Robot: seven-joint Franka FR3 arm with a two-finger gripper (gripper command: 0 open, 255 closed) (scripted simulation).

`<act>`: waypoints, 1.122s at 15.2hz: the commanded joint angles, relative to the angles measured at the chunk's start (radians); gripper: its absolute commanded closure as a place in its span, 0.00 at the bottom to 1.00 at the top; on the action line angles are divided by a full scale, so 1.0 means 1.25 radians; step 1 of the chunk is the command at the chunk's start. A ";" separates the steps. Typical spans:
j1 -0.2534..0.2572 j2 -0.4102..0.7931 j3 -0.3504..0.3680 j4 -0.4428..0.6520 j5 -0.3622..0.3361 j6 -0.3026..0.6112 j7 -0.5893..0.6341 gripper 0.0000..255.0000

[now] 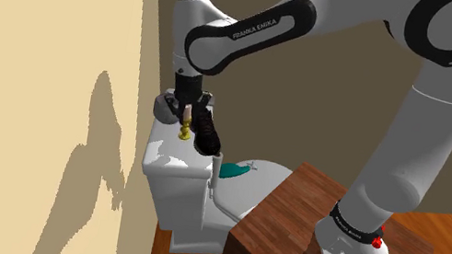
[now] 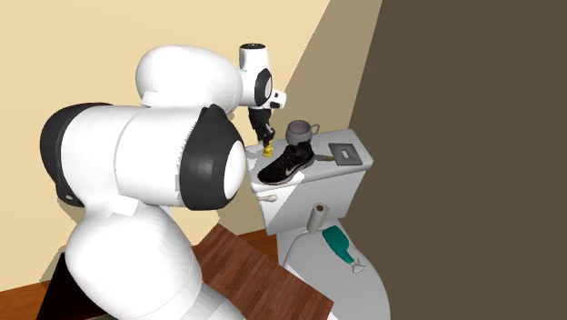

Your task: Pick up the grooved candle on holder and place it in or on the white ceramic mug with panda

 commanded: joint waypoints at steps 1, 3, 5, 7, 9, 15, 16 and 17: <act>-0.001 -0.007 0.000 0.013 0.003 -0.020 -0.003 1.00; -0.001 -0.015 0.000 0.026 0.007 -0.040 -0.006 1.00; -0.002 -0.022 0.000 0.040 0.010 -0.060 -0.008 1.00; -0.002 -0.028 0.001 0.054 0.013 -0.081 -0.011 1.00; -0.002 -0.034 0.001 0.069 0.015 -0.101 -0.013 1.00; -0.003 -0.048 0.000 0.118 0.021 -0.163 -0.017 1.00; -0.003 -0.050 0.000 0.127 0.022 -0.174 -0.018 1.00; -0.003 -0.051 0.000 0.136 0.022 -0.184 -0.019 1.00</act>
